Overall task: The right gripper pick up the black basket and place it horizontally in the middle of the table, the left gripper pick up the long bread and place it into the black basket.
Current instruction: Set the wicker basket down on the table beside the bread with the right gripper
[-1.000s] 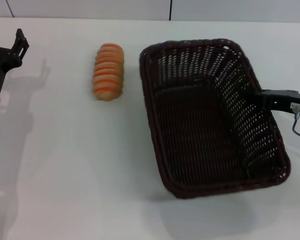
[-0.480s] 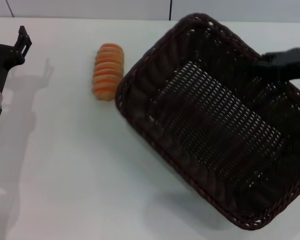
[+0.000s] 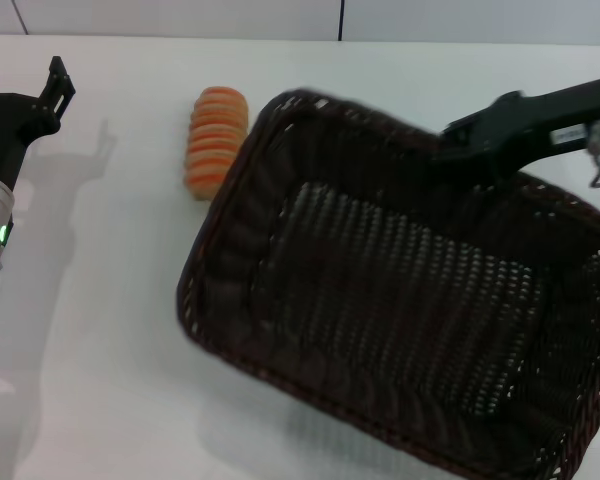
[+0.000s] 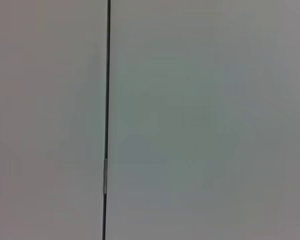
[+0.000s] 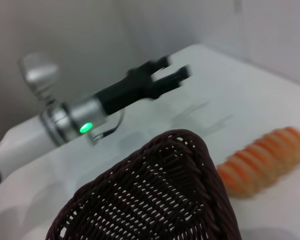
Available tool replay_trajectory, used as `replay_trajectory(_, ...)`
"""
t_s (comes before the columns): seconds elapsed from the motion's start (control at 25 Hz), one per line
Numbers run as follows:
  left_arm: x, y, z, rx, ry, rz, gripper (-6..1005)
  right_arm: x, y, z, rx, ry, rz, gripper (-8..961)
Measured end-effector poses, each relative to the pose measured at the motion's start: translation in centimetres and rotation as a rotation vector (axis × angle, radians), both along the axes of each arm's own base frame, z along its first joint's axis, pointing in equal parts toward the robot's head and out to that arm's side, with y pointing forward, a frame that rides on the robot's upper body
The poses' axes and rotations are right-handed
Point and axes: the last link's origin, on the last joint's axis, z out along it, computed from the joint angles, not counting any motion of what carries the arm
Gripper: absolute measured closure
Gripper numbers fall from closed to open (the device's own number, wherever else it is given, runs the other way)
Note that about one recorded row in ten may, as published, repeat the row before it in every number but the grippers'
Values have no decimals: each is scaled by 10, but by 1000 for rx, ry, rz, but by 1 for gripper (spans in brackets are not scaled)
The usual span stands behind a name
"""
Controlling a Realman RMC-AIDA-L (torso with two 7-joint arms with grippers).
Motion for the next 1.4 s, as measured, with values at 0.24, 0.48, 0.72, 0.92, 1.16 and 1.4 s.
replay_trajectory(0.24, -1, -1, 0, -1, -1, 2, 155, -28, 3, -16, -72, -76, 105, 755)
replay_trajectory(0.48, -1, -2, -2, -8, 2, -1, 155, -47, 8, -37, -111, -164, 183, 754)
replay_trajectory(0.72, 0, -1, -2, -11, 2, -4, 155, -51, 7, -57, -139, -209, 232, 756)
replay_trajectory(0.92, 2, 0, -3, -12, 2, -10, 155, -50, 8, -63, -145, -242, 244, 758)
replay_trajectory(1.16, 5, 2, -2, -10, -2, -18, 155, -48, 14, -64, -107, -252, 250, 763)
replay_trajectory(1.4, 7, 3, -3, -9, -4, -22, 155, -44, 15, -68, -90, -257, 259, 722)
